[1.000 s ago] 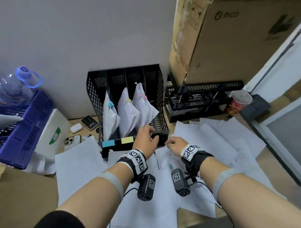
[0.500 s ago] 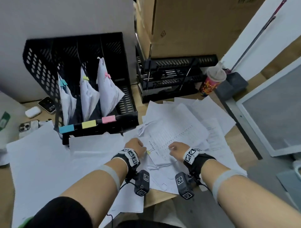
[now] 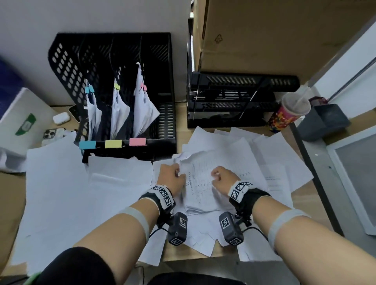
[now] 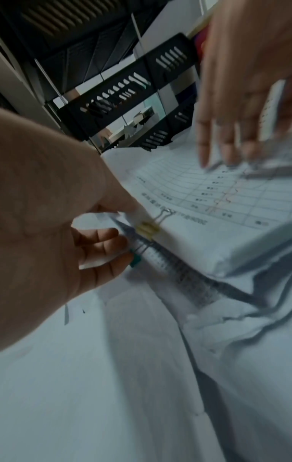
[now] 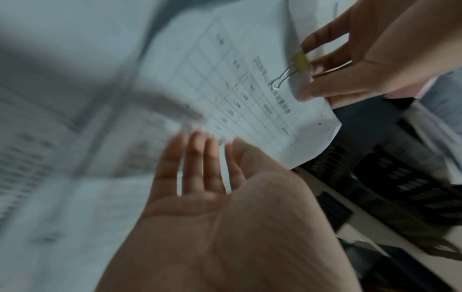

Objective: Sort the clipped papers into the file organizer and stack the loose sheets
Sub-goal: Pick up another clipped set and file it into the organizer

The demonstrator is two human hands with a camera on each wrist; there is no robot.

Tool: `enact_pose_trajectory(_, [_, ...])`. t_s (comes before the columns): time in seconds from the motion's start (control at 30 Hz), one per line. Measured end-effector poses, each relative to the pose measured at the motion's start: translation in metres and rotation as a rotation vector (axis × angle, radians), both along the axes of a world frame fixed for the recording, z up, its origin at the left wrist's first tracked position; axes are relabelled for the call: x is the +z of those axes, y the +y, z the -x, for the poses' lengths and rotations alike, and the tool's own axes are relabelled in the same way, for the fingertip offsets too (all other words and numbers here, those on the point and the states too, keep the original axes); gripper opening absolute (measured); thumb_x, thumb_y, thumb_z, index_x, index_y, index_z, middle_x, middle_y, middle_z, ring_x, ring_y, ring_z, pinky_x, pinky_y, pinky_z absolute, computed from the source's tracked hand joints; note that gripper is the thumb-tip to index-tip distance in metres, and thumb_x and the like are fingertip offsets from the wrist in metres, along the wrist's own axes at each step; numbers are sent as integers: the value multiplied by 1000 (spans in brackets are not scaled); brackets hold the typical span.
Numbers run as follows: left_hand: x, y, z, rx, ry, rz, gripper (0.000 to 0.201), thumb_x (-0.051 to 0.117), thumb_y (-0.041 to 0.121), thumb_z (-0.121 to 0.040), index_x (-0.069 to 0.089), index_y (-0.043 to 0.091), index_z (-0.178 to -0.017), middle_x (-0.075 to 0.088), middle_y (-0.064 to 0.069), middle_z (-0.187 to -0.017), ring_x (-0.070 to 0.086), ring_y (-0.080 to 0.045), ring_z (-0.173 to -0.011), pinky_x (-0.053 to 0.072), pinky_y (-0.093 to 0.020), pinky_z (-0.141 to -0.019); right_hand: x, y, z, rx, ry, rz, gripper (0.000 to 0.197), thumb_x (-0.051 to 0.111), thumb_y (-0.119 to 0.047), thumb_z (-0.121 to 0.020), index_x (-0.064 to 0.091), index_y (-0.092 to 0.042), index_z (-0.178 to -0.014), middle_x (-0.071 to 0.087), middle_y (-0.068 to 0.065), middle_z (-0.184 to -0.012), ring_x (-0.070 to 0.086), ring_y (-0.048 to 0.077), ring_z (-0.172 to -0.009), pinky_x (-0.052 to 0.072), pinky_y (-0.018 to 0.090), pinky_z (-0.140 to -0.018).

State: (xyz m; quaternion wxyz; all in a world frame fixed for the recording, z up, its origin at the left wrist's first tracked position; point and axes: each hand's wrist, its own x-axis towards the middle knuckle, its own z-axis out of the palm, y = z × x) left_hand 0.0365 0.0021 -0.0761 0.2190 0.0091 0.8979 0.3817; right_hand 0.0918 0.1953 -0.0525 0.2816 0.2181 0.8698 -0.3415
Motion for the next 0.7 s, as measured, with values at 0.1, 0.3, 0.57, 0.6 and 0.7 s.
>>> enact_pose_trajectory(0.1, [13, -2, 3, 34, -11, -118, 9, 50, 12, -90, 48, 8, -83, 56, -13, -77, 53, -27, -68, 47, -35, -68, 23, -1, 26, -1, 188, -65, 48, 56, -13, -86, 43, -19, -132, 46, 10, -129, 55, 27, -112, 48, 37, -96])
enact_pose_trajectory(0.3, [49, -17, 9, -60, 78, -116, 23, 42, 9, -98, 41, 25, -114, 62, -12, -81, 63, -36, -80, 53, -40, -77, 69, -14, 56, 230, 329, -196, 80, 58, -15, -81, 22, -27, -150, 27, 6, -154, 30, 27, -141, 34, 40, -113])
enact_pose_trajectory(0.57, [92, -75, 25, -68, 73, -168, 40, 54, 14, -96, 54, 27, -134, 64, -1, -84, 63, -18, -82, 53, -27, -82, 91, -46, 79, 326, 139, -140, 19, 51, -10, -84, 48, -19, -67, 50, 2, -68, 52, 24, -68, 36, 24, -52])
enact_pose_trajectory(0.6, [96, -86, 26, -8, 45, -186, 32, 60, 17, -94, 60, 20, -126, 64, -1, -81, 62, -15, -79, 52, -24, -79, 89, -53, 79, 288, 138, -108, 25, 50, -9, -84, 42, -18, -63, 44, 1, -64, 47, 22, -60, 33, 23, -50])
enact_pose_trajectory(0.7, [98, -123, 28, 85, -45, -206, 28, 75, 26, -85, 67, 17, -111, 71, 1, -87, 68, -14, -79, 55, -26, -71, 86, -76, 74, 141, 191, -69, 33, 49, -9, -86, 35, -19, -58, 39, 1, -60, 38, 17, -53, 27, 24, -49])
